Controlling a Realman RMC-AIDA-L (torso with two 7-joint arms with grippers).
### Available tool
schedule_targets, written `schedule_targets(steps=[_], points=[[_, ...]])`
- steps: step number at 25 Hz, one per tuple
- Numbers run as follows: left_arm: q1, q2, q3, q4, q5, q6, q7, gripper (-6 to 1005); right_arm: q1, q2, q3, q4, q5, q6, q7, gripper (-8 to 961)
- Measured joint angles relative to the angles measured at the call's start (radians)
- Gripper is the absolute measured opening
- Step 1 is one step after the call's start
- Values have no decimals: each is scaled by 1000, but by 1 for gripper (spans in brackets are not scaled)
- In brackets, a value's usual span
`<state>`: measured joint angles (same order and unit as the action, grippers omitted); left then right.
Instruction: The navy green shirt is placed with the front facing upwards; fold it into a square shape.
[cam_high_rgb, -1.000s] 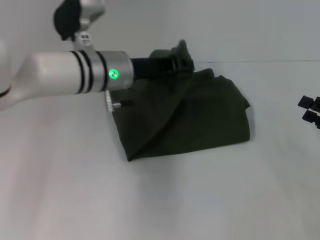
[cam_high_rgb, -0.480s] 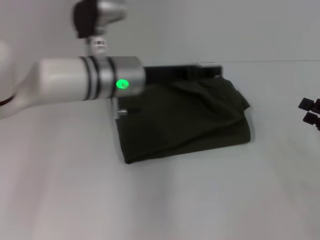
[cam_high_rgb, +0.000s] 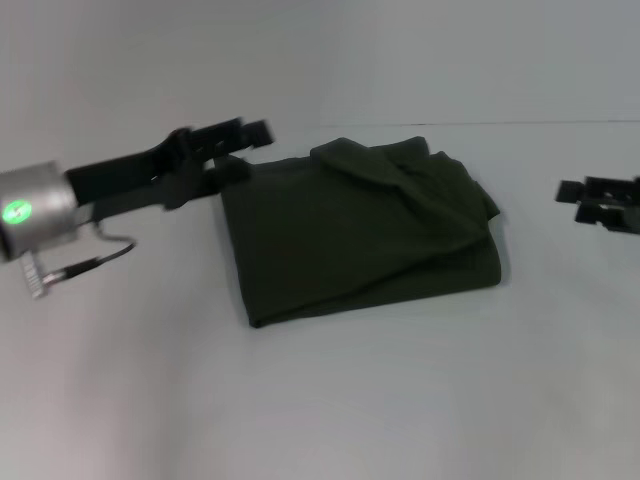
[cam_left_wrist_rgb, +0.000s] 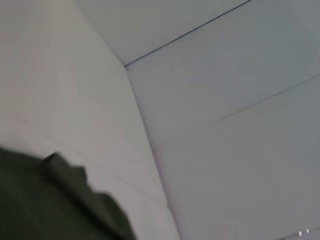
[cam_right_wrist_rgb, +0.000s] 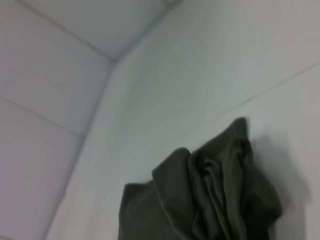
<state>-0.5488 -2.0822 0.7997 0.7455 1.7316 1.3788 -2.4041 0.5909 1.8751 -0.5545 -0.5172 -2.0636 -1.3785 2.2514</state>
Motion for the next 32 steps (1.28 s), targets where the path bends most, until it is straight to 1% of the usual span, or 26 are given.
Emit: schedule_targets(steps=[1,3,5,6,9,12,14,15,20,24,26,30,32], points=[[15,2,-38,7,30,43,0,761,34,-8,-9,0,-37,12,26,686],[31,4,-87,21,97,104,8,763,90,-17,-26,-7,-91,33,66,686],[48,6,-122,39,175,165,36,765,153,-17,-57,-30,-158,68,119,686],[55,6,-132,45,201,190,65,766,180,-14,-75,-45,-192,87,147,686],[77,2,-164,52,251,254,183,766,253,8,-145,-79,-275,154,192,685],[94,-2,-191,51,259,258,214,766,316,33,-207,-86,-357,229,232,685],[104,-3,-214,48,260,255,215,766,346,49,-238,-81,-394,267,260,685],[109,-4,-231,46,259,255,215,766,360,62,-258,-74,-408,292,274,685],[117,-6,-268,42,253,255,216,765,403,113,-334,-16,-418,373,290,685],[119,-8,-272,39,253,249,216,765,415,149,-399,0,-418,409,283,685],[118,-10,-272,38,252,248,216,765,415,160,-438,-4,-419,418,285,685],[110,-15,-273,36,250,248,216,765,417,164,-466,-4,-450,458,316,685],[105,-17,-273,32,250,246,216,765,420,168,-467,-1,-512,490,364,685]])
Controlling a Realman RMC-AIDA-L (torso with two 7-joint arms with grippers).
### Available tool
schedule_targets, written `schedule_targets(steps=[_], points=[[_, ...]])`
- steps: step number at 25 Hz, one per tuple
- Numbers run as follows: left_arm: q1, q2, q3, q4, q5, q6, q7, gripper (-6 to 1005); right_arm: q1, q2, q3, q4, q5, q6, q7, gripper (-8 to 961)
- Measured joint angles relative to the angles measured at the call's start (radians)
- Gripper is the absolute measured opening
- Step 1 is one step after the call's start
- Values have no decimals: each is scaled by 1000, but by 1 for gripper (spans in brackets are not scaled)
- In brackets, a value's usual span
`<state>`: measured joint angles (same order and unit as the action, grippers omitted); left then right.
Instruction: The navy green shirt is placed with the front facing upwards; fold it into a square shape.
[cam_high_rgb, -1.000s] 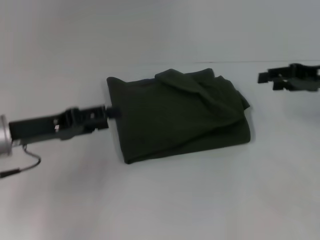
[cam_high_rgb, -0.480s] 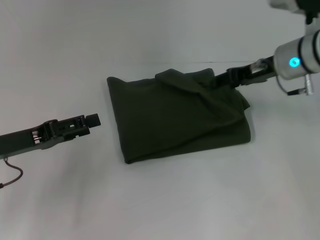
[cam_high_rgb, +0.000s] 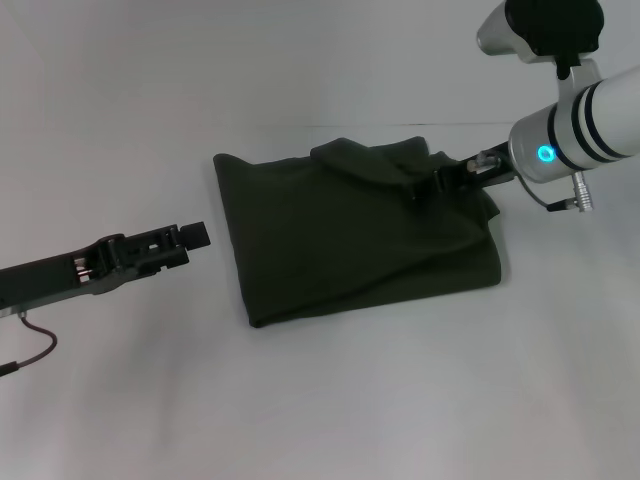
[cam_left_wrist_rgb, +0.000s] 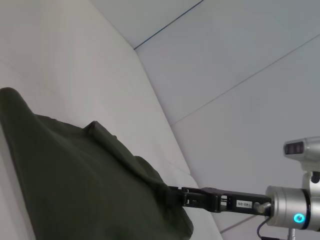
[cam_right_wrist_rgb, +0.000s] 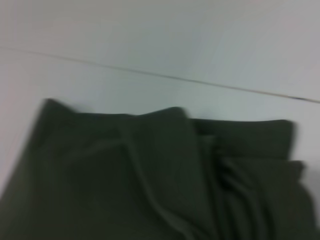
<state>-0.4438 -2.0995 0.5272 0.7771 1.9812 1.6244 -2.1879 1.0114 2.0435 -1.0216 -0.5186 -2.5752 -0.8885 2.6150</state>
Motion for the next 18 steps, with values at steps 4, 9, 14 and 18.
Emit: schedule_targets(steps=[4,9,14,18], points=[[-6,-1,0,-4,-2,-9,0,766,-4,12,-1,-22,-100,70,98,685],[-6,-2,-1,-4,-19,-12,1,765,-18,-4,10,-28,-147,99,188,685],[-3,-2,-1,-8,-37,-17,1,766,-63,-34,42,-59,-147,73,238,685],[-6,0,-1,-19,-38,-24,3,766,-76,-47,96,-63,-94,60,177,685]])
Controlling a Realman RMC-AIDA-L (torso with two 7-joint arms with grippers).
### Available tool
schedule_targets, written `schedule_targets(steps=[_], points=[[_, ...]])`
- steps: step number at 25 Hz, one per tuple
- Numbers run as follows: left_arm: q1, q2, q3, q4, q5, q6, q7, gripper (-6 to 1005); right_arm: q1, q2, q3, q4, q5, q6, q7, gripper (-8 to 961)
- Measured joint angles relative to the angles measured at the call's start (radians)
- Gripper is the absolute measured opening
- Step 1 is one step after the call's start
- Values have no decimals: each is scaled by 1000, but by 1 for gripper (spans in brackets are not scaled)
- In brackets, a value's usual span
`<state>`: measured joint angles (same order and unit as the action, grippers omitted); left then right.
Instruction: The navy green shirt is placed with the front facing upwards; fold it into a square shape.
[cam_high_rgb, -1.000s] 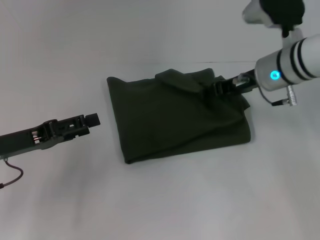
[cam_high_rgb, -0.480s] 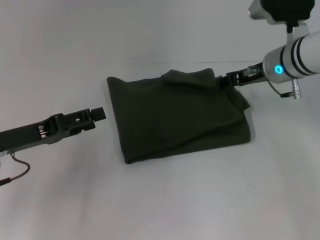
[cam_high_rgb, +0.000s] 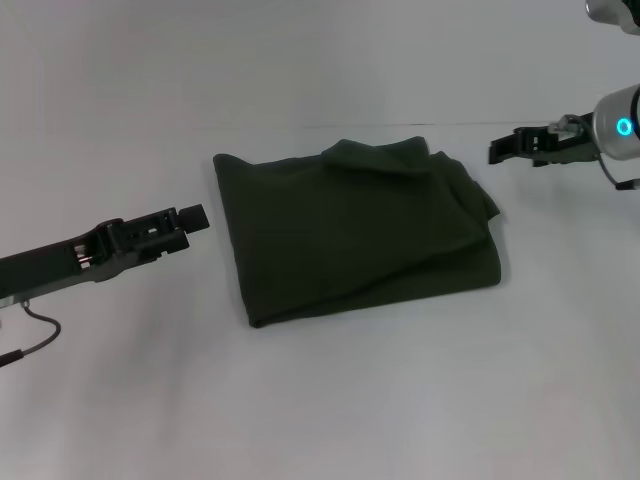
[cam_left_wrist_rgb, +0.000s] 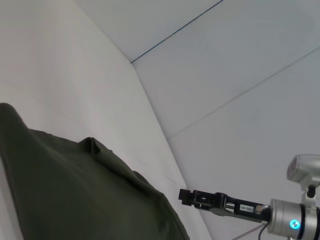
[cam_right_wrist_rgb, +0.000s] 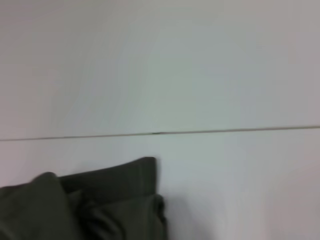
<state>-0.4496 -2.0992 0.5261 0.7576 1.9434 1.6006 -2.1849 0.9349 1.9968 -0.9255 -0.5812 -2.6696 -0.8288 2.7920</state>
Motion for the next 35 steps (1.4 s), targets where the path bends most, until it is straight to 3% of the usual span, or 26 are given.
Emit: schedule_targets(steps=[4,8,16,25,35], points=[[0,3,-12,0,-7,-2,0,766,1,15,-6,-14,131,-45,-170,685],[0,5,-41,0,-11,-2,1,766,33,38,-55,-14,138,-18,-255,684],[0,7,-70,-9,-13,-5,1,766,87,53,-190,-12,133,6,-332,684],[-4,8,-78,-10,-27,-28,-1,766,168,96,-243,53,-129,69,-275,684],[-4,7,-78,-30,-39,-53,0,766,198,96,-258,117,-194,110,-233,685]])
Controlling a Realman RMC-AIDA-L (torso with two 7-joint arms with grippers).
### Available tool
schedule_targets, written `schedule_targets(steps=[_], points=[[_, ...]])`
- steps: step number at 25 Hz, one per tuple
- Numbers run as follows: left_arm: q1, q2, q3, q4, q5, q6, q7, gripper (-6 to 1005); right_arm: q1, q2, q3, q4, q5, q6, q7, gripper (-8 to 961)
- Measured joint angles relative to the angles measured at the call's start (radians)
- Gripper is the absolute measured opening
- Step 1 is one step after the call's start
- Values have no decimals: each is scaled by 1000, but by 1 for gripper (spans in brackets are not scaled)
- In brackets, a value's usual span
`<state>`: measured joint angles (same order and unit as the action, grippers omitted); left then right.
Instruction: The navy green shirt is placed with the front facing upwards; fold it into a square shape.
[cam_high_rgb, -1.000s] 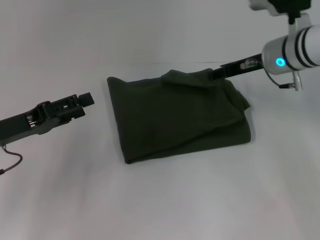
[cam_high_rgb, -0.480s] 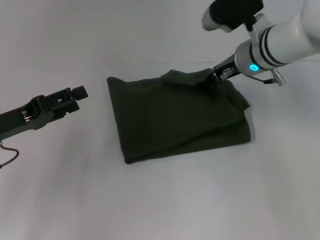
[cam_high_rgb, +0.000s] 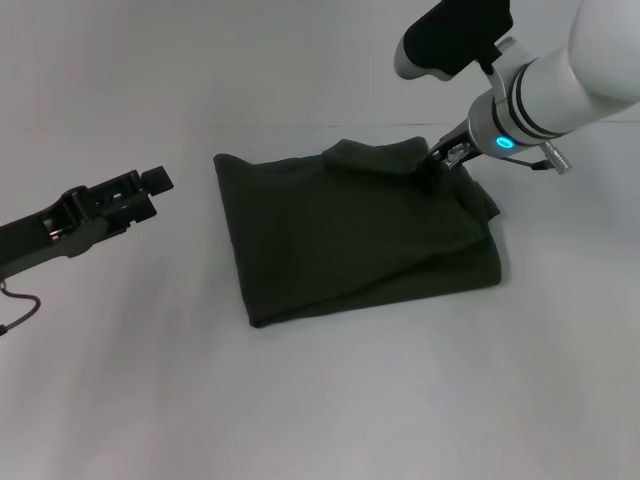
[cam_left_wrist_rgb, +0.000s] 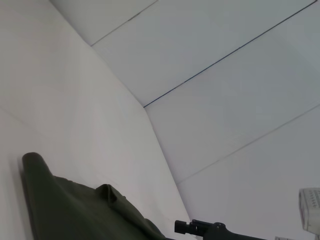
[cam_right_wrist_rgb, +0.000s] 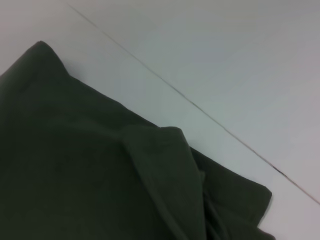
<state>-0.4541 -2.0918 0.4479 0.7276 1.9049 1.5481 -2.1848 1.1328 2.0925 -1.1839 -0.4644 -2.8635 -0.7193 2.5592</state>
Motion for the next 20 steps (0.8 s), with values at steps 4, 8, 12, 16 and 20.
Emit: schedule_targets(steps=[4,8,12,16,20], points=[[0,0,0,-5,-8,-2,0,766,2,3,-41,11,-1,14,5,686],[0,-2,0,-5,-21,-2,1,766,5,3,-88,33,-38,81,102,685],[4,-4,0,-5,-27,-2,-2,766,4,-25,-118,61,-69,180,310,684],[6,-4,-1,-5,-28,3,-7,765,-9,-65,-67,62,-69,167,376,685],[7,-3,-4,-5,-31,5,-9,765,-47,-72,-35,9,-68,93,370,685]])
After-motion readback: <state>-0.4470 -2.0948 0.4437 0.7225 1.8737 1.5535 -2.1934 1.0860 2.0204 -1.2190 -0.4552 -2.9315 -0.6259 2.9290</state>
